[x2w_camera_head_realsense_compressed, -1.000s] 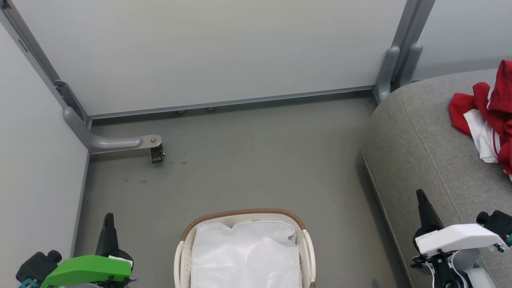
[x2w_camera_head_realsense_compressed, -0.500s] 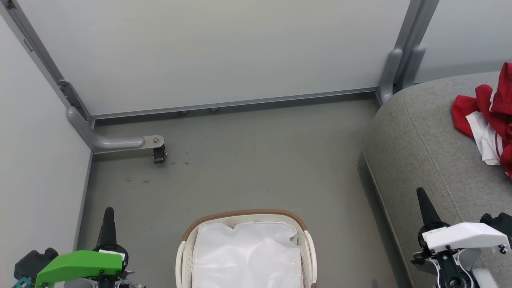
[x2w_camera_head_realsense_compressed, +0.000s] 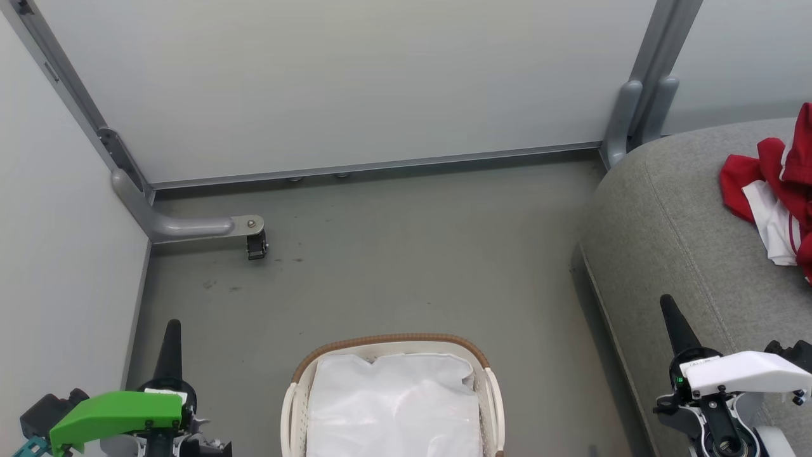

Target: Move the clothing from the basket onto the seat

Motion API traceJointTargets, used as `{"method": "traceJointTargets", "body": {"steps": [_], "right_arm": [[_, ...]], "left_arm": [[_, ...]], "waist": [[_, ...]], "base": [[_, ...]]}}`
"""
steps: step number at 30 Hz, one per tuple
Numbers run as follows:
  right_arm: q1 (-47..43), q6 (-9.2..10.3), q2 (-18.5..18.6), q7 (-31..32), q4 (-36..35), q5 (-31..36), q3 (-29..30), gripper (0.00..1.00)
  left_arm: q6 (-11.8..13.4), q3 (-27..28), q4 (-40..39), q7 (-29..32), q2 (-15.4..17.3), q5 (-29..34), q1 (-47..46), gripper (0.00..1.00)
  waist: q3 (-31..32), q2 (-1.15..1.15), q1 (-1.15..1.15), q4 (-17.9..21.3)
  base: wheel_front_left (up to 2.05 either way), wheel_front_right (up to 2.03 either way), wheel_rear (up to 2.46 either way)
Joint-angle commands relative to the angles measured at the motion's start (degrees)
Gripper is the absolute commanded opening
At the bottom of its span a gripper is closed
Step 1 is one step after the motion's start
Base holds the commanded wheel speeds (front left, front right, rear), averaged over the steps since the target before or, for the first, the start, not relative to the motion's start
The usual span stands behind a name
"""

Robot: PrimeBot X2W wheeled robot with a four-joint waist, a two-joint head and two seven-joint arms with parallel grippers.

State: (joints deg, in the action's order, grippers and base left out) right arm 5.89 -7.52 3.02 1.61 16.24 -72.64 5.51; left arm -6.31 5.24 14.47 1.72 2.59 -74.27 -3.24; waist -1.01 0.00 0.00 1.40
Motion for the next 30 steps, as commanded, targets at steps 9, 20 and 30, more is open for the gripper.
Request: {"method": "traceJointTargets", "body": {"steps": [9,20,30], "right_arm": [[0.5,0.04,0.1,1.5,-1.0,-5.5,0.5,0.00],[0.5,0.05,0.1,2.8,-1.5,-10.6,0.7,0.00],[0.5,0.03,0.0,3.9,-1.9,-15.0,0.9,0.00]], "left_arm": [[-0.6,0.5,-0.5,1.3,0.4,-5.0,-1.8,0.00],[-0.8,0.9,-0.5,2.6,0.4,-9.7,-2.5,0.00],[-1.1,1.1,-0.5,3.8,0.4,-13.8,-3.0,0.00]], "waist": [[0.2,0.00,0.00,-0.3],[0.4,0.00,0.00,-0.7],[0.6,0.00,0.00,-1.0]], "base": [[0.00,0.00,0.00],[0.00,0.00,0.00],[0.00,0.00,0.00]]}}
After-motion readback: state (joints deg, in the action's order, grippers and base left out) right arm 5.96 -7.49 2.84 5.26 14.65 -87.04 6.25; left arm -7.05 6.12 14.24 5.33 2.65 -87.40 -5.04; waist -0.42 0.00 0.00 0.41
